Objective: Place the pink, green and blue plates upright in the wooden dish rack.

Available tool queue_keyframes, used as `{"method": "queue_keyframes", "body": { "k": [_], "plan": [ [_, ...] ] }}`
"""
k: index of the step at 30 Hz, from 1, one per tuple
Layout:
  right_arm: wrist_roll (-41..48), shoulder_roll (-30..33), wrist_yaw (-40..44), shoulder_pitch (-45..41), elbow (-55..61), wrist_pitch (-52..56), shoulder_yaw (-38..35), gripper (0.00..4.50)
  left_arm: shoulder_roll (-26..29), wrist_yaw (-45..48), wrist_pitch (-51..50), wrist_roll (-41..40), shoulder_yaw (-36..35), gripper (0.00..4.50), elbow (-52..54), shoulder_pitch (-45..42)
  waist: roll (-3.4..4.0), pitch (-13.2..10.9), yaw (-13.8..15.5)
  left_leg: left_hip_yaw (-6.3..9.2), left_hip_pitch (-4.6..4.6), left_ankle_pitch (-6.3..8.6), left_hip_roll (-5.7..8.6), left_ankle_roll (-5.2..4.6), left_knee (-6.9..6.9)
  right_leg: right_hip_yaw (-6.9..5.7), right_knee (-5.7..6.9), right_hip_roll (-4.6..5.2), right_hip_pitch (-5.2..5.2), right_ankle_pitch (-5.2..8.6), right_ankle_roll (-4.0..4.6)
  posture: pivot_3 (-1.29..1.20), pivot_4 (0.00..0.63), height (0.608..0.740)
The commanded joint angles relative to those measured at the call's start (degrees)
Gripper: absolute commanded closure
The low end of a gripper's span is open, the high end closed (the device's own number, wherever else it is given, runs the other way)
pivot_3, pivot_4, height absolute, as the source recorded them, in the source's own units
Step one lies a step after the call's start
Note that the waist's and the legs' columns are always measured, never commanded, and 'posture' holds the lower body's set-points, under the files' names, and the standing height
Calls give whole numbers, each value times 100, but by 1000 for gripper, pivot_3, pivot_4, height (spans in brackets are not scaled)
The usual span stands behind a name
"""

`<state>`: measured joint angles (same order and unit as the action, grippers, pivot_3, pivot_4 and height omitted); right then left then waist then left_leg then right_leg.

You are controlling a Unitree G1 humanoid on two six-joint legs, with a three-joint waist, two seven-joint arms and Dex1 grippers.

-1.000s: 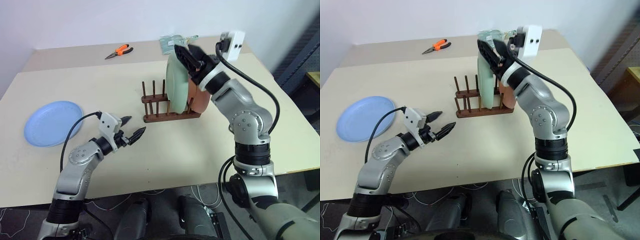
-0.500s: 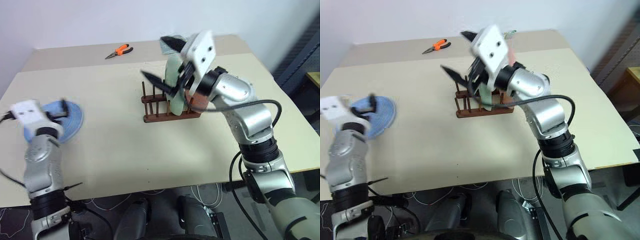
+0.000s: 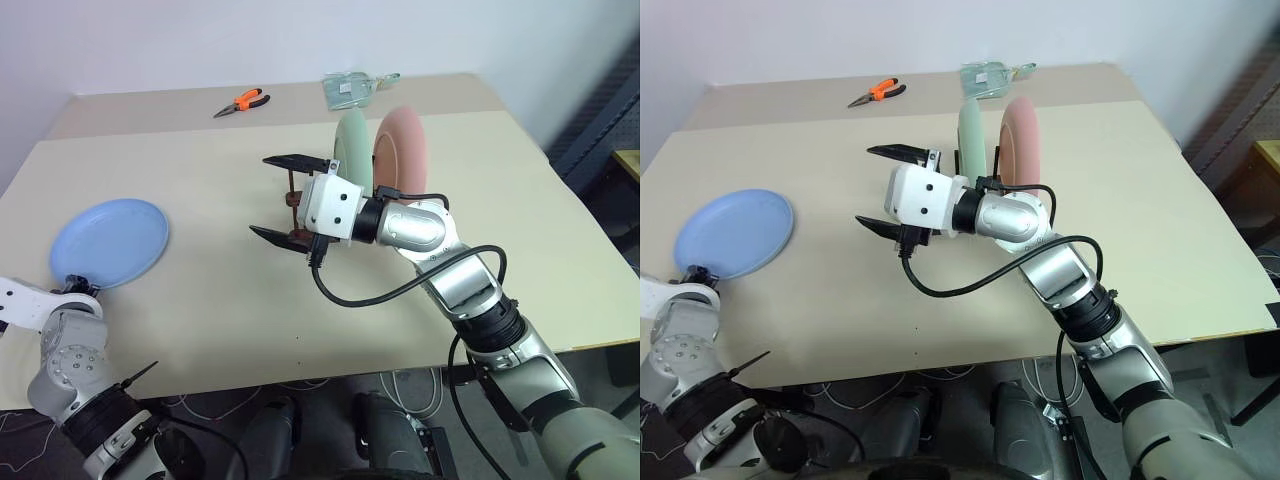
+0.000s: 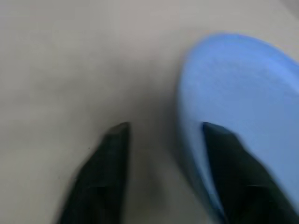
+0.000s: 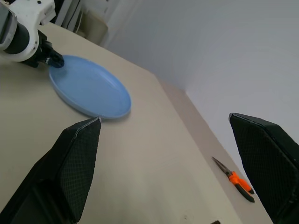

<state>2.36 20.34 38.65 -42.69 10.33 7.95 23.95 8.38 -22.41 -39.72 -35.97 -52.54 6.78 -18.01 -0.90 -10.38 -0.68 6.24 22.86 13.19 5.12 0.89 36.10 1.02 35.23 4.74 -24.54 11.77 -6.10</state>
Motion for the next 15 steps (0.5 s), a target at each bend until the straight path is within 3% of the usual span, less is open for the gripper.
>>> {"method": "queue_keyframes", "body": {
  "k": [1, 2, 3, 9, 15],
  "plan": [
    [10, -75, 66, 17, 98, 10, -169, 0, 33, -83, -47, -337, -8, 4039, 117, -13, -2, 0, -3, 0, 0, 0, 0, 0, 0, 0, 0, 0, 0, 0, 0, 0, 150, 739],
    [30, -66, 98, 22, 97, 97, -190, 0, 53, -114, -25, -364, -1, 4406, 90, -27, -2, 0, -1, 0, 0, 0, 0, 1, 0, 1, 0, -1, 0, 0, 0, 0, 150, 739],
    [30, -46, 129, 23, 94, 135, -208, 0, 105, 8, 64, -361, 113, 4464, 130, -36, -2, 0, 0, 0, -2, 0, 0, 1, -1, 1, 0, -1, 1, 0, 0, 0, 150, 739],
    [-434, 17, 62, -59, 39, -242, -132, 0, 479, 1155, 600, -151, 1426, 4464, 873, -268, -28, -6, 21, 1, 3, -2, 0, 5, 0, 0, -3, -2, 2, 0, 3, 0, 150, 739],
    [-1262, -60, -117, -293, -497, -998, 110, 0, 841, 1571, 301, -5, 2740, 4464, 1307, -1049, -28, -6, -18, -2, 4, -3, 2, 7, -1, 3, -4, -2, 0, -1, 3, 0, 150, 739]
  ]
}}
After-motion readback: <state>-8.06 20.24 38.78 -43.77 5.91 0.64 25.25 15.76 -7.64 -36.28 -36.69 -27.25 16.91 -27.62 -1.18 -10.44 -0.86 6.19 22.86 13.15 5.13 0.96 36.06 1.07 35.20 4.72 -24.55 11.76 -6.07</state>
